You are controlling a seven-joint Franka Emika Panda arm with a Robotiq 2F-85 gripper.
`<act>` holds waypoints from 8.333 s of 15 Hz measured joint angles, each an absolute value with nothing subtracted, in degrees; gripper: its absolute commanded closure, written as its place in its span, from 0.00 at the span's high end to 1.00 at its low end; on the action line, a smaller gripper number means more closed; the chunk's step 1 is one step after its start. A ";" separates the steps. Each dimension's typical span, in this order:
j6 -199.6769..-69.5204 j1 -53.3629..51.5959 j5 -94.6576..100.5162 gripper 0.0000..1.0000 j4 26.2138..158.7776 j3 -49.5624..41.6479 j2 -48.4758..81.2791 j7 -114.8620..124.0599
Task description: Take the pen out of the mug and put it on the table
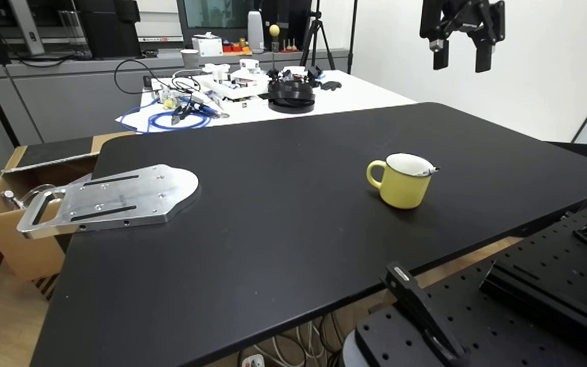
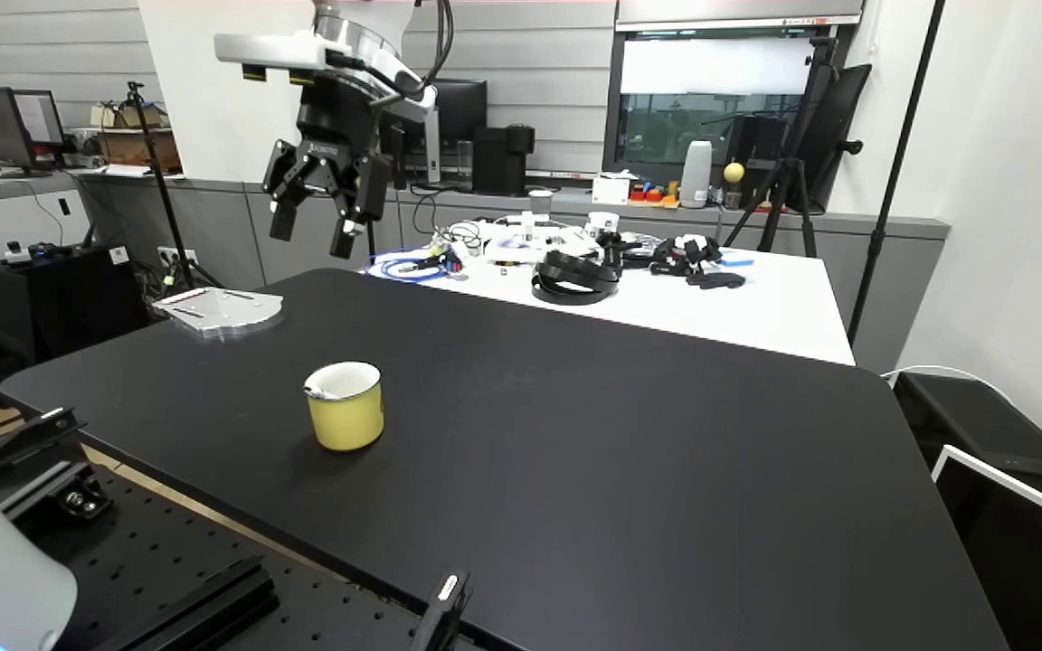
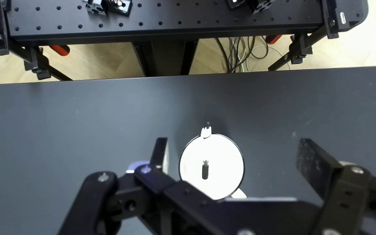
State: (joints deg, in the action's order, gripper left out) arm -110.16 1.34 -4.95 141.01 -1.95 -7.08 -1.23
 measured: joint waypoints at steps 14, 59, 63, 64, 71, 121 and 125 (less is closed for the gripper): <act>-110.78 2.68 -6.05 1.00 131.63 -2.14 13.09 -3.31; -119.25 3.26 -12.63 0.04 134.55 -1.87 23.00 -4.18; -116.97 3.44 -12.74 0.04 133.54 -1.87 22.73 -4.17; -115.90 3.48 -12.77 0.04 133.03 -1.87 22.48 -4.17; -102.60 3.50 -15.00 0.04 127.97 -1.68 18.47 -4.60; -167.94 -23.94 1.11 1.00 140.36 -7.03 26.49 12.76; -163.22 -19.84 0.22 1.00 140.57 -3.19 22.78 12.26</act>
